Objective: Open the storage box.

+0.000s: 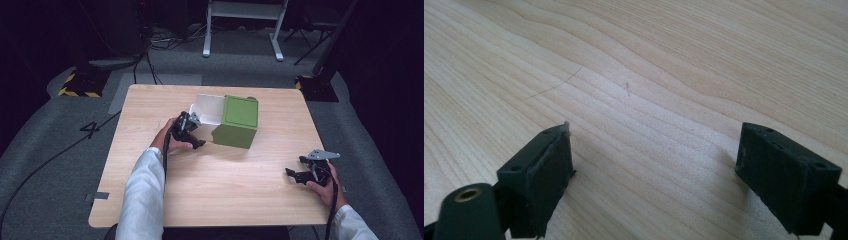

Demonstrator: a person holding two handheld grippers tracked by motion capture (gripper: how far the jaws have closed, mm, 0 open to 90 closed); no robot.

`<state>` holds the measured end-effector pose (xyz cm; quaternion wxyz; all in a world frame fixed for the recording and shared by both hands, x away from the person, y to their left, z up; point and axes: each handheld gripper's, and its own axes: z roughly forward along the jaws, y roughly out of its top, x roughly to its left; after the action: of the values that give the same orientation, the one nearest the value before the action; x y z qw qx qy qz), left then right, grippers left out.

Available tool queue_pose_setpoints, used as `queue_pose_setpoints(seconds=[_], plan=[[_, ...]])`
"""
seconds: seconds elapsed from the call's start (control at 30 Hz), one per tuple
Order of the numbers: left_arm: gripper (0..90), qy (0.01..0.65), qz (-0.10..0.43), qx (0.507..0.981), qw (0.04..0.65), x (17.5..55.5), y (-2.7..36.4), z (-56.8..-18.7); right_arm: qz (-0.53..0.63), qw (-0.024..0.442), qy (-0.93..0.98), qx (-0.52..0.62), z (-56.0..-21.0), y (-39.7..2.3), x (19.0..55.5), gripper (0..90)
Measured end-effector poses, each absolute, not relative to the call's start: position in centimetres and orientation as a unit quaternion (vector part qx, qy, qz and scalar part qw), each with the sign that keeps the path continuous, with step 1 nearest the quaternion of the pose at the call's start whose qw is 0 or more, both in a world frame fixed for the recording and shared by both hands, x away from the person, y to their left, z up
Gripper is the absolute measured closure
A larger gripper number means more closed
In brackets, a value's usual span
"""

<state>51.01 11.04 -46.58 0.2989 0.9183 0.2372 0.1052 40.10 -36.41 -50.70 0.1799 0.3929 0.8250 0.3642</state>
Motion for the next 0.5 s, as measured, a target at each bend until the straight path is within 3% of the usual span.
queue_pose_setpoints(seconds=[0.5], plan=[[18.6, 0.242, 0.112, 0.911, 0.314, 50.77, 11.60, -46.02, 0.364, 0.180, 0.825, 0.393, -50.71, -36.41, 40.11, 14.9]])
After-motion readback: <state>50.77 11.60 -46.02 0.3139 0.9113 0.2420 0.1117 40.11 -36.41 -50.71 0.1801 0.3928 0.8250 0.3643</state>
